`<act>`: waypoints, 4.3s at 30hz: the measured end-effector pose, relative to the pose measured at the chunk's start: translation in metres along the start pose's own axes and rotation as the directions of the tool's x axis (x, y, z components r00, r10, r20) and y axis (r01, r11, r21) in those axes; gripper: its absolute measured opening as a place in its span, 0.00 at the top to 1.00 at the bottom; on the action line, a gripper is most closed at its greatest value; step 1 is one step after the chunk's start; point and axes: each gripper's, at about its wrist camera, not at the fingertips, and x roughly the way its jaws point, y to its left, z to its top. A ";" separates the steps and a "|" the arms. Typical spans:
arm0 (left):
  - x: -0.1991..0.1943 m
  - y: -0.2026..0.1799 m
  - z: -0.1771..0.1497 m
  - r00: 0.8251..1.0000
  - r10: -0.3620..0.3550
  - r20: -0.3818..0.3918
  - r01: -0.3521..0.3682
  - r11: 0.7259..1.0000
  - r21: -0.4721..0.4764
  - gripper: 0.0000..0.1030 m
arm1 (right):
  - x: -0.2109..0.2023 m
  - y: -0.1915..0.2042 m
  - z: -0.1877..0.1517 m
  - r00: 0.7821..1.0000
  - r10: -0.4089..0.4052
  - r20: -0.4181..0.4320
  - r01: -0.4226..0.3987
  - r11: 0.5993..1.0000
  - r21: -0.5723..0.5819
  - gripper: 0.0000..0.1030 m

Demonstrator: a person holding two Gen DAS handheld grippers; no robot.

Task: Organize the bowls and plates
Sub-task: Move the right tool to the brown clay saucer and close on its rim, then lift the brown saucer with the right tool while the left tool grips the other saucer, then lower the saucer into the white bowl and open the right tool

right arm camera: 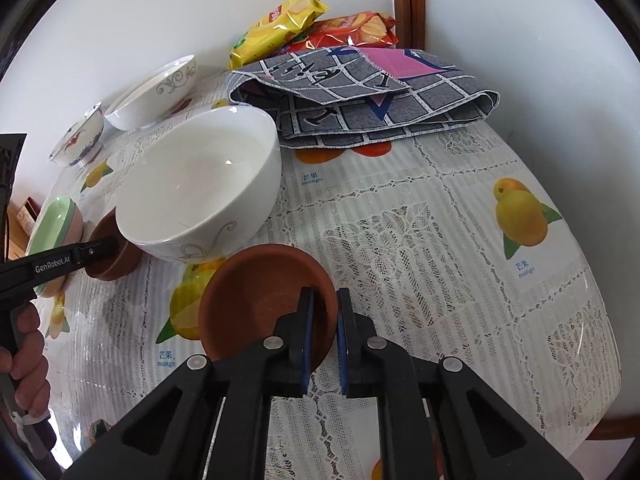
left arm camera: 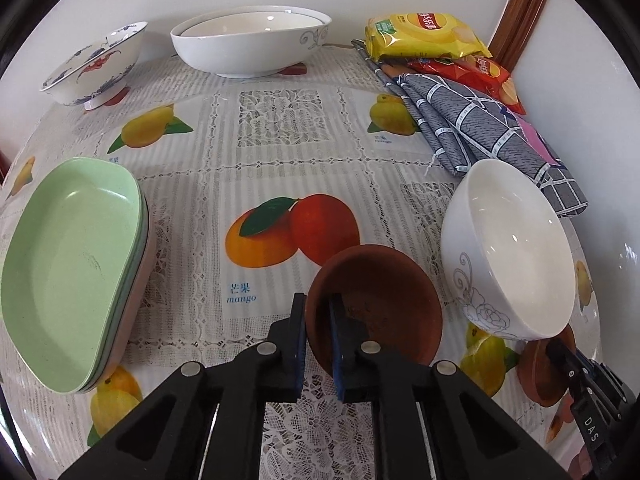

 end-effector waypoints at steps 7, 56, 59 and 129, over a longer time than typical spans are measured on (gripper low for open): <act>-0.021 -0.002 -0.001 1.000 -0.005 0.031 0.004 1.000 0.031 0.92 | -0.015 0.004 0.000 1.000 0.003 0.025 -0.003 1.000 0.013 0.92; -0.111 0.031 0.023 0.977 -0.035 0.213 0.028 0.999 0.034 0.92 | -0.042 0.061 0.076 0.988 -0.039 0.148 0.047 0.998 -0.050 0.92; -0.103 0.034 0.023 0.979 -0.032 0.202 0.025 0.999 0.034 0.92 | -0.028 0.066 0.077 0.990 -0.058 0.126 0.067 0.996 -0.067 0.92; -0.083 -0.028 0.031 0.985 -0.087 0.151 0.068 0.990 0.125 0.92 | -0.039 0.049 0.073 0.986 -0.096 0.134 0.112 0.987 -0.119 0.61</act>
